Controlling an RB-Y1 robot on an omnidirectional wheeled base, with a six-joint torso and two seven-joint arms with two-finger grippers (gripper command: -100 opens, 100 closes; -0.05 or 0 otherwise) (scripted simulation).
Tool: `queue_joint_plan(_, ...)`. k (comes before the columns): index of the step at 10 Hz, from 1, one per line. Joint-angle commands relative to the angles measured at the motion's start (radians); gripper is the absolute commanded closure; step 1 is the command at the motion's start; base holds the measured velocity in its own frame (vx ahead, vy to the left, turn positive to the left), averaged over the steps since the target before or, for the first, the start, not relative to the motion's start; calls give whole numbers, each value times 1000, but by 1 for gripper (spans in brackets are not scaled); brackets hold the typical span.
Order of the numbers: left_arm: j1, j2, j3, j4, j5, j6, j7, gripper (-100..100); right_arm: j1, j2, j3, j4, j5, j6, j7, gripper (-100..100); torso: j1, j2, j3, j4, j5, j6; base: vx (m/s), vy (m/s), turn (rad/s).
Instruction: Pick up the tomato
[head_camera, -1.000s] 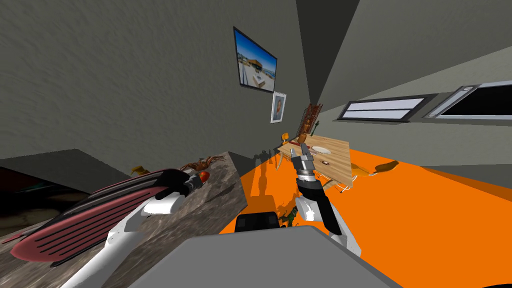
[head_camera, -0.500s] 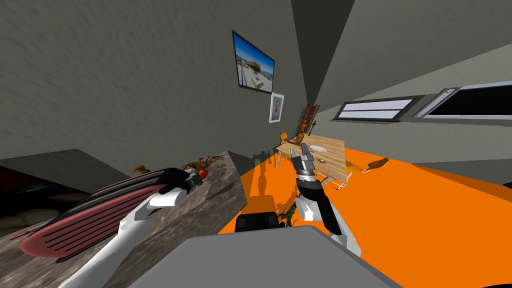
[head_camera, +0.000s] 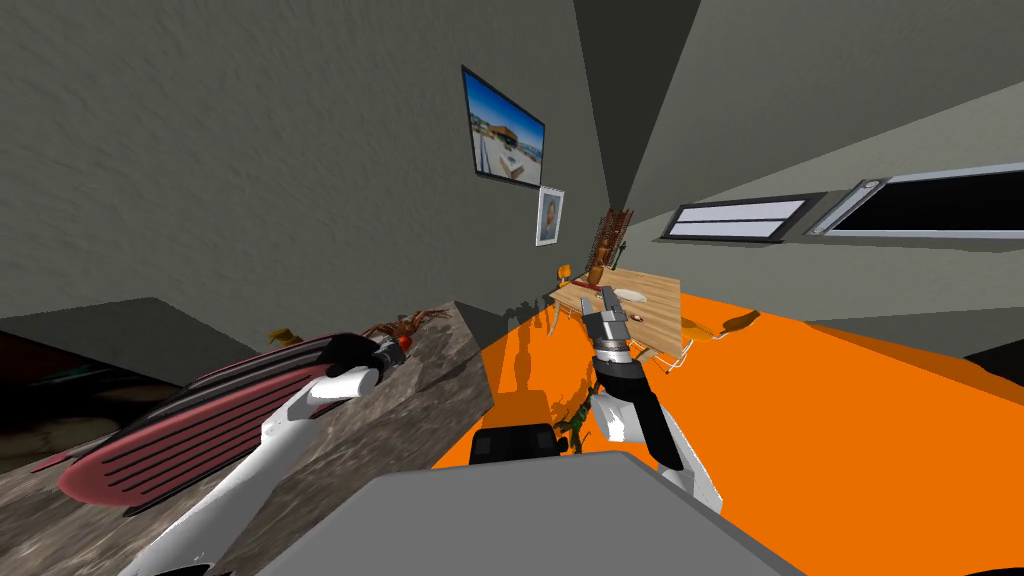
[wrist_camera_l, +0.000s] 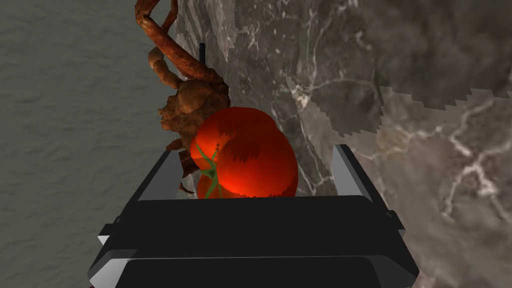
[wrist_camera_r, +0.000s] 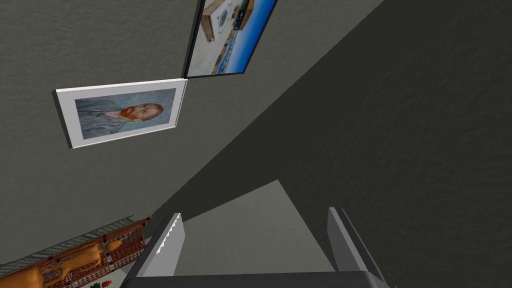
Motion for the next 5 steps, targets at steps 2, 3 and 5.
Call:
queue_joint_plan(2,-66,-5,0,90,14,-16,-39,-100,0,0,0,0,0,0,0,0,0,2,1,0,0,-1,-82,4,-43)
queue_joint_plan(3,-66,-5,0,120,14,-16,-39,-100,0,0,0,0,0,0,0,0,0,0,1,0,0,-1,-17,-1,12)
queue_joint_plan(5,-152,-14,0,205,39,-40,-100,-100,0,0,0,0,0,0,0,0,1,1,1,0,0,0,-106,13,-92)
